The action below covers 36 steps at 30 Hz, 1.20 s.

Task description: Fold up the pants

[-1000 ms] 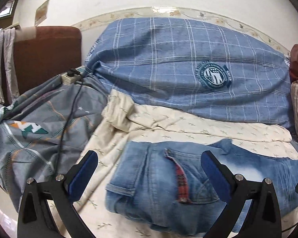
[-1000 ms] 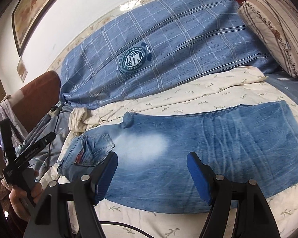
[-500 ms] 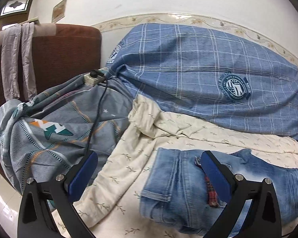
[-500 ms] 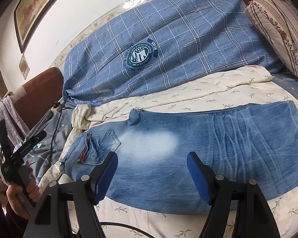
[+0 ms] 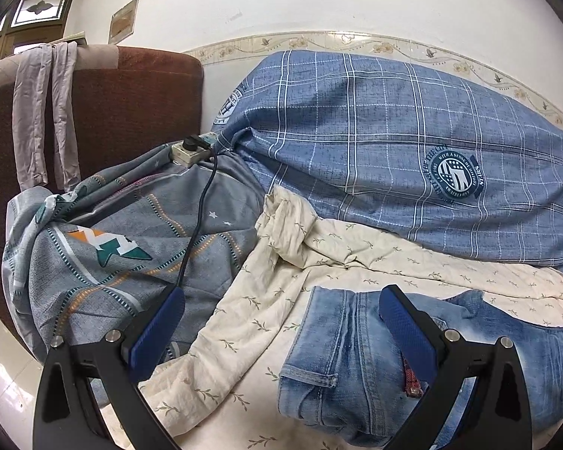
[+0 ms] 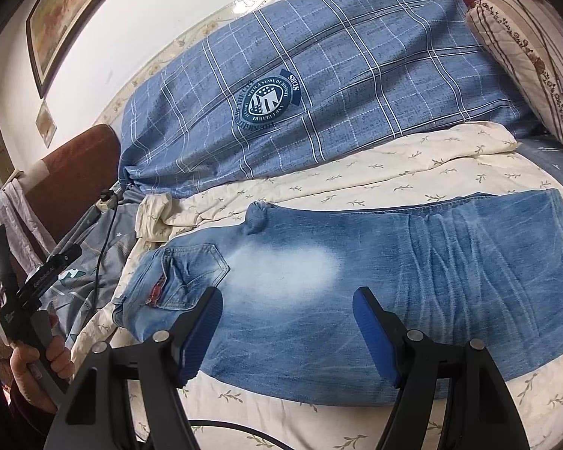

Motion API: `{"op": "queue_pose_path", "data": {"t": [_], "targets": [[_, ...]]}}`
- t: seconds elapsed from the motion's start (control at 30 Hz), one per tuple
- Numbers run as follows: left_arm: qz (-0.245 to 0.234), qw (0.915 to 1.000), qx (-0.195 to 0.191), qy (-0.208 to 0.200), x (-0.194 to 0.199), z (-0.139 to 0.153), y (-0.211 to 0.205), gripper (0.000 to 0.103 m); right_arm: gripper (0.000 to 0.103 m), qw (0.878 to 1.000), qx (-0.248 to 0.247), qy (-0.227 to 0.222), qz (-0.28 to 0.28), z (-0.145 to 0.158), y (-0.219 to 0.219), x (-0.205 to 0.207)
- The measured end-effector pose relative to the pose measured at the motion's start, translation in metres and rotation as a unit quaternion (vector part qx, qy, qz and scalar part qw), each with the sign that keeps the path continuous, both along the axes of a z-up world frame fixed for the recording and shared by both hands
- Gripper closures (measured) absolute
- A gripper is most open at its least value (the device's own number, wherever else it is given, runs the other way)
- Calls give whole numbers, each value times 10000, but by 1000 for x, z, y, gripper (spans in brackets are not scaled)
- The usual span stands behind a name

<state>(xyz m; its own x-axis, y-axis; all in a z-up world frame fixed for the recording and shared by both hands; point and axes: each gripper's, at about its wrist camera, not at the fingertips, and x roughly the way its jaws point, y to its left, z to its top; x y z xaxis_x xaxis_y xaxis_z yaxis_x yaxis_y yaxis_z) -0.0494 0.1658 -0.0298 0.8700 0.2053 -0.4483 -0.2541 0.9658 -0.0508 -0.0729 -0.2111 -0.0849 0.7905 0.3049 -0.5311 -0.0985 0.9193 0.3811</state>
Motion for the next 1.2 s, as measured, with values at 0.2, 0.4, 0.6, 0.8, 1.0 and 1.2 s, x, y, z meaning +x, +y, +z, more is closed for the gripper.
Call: {"op": "queue_pose_path", "data": {"t": [0.2,0.4,0.6,0.8,1.0,1.2], "targets": [[81,9999,27,-58,-2,2,2,0,28,10000,-10,-5,16,0,0,0],[157,9998,23,-100,-4,3,6,0,28,10000,-13,4,29,0,1,1],[203,9997,19,-122,-4,4,8,0,28,10000,-22,-2,40,0,3,1],[224,9997,17,-123,-5,4,8,0,28,10000,-20,-5,55,-1,4,2],[246,9996,21,-141,-6,4,8,0,28,10000,-20,-16,54,-2,5,3],[252,9996,22,-148,-6,5,8,0,28,10000,-29,-18,66,-2,5,3]]}}
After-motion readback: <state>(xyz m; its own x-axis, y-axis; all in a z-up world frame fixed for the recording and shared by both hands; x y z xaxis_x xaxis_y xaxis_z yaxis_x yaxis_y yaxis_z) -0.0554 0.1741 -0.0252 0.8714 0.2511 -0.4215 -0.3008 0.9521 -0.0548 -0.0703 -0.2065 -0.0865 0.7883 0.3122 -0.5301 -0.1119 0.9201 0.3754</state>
